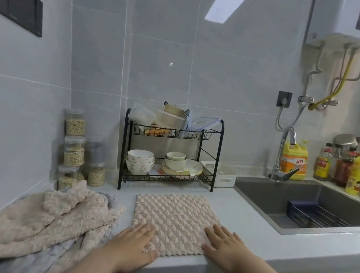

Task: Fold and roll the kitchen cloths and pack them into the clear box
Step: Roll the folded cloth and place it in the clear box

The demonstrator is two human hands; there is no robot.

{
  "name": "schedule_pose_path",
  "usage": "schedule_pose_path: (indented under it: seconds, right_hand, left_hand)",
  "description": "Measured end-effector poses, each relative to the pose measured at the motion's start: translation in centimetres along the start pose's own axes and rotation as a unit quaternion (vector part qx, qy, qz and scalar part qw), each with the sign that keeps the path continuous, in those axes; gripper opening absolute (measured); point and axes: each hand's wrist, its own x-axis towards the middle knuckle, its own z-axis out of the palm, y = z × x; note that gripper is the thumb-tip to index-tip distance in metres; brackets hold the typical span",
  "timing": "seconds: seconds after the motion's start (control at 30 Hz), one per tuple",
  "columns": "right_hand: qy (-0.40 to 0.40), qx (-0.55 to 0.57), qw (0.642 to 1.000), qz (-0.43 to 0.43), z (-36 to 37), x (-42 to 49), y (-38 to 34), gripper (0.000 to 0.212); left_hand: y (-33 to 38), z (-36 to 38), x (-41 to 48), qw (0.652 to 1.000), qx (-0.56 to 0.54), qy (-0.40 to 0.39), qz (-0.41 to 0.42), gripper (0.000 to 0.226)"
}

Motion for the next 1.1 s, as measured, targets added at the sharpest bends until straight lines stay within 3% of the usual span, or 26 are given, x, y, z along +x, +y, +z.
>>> schedule_pose_path:
  seconds: [0.17,0.33,0.43,0.47,0.53,0.7,0.83,1.03,1.1]
  right_hand:
    - [-0.025,0.018,1.0,0.004,0.2,1.5,0.8,0.065]
    - [-0.02,0.026,0.999,0.005,0.5,3.1,1.3,0.069]
    - [-0.003,0.002,1.0,-0.008,0.7,2.9,1.0,0.087]
    - [0.001,-0.01,1.0,-0.014,0.7,2.7,1.0,0.087]
    - [0.003,-0.02,0.999,-0.026,0.0,2.8,1.2,0.067]
    - [0.106,0.064,0.992,0.003,-3.7,8.2,3.0,0.041]
    - [0.095,0.127,0.986,0.047,-3.8,15.2,4.3,0.026]
    - [0.073,0.002,0.995,0.061,-2.5,24.4,4.5,0.027]
    - [0.07,0.011,0.995,0.066,-2.3,26.0,4.4,0.029]
  left_hand:
    - [-1.1,-0.2,1.7,0.999,-0.015,-0.025,-0.021,0.113]
    - [-1.4,-0.1,2.1,0.999,-0.002,-0.022,-0.029,0.107]
    - [-0.9,-0.2,2.0,0.999,-0.004,-0.036,-0.04,0.11]
    - [-0.9,-0.4,2.1,0.998,-0.002,-0.046,-0.043,0.112]
    - [-0.9,-1.4,2.5,0.997,-0.021,-0.06,-0.047,0.111]
    - [-3.4,-5.3,7.5,0.991,-0.074,0.083,-0.073,0.054]
    - [-7.6,-6.6,14.9,0.989,-0.054,0.073,-0.119,0.033]
    - [-10.3,-4.9,21.8,0.986,0.026,0.07,-0.149,0.017]
    - [-10.2,-4.6,22.7,0.982,0.029,0.083,-0.165,0.013]
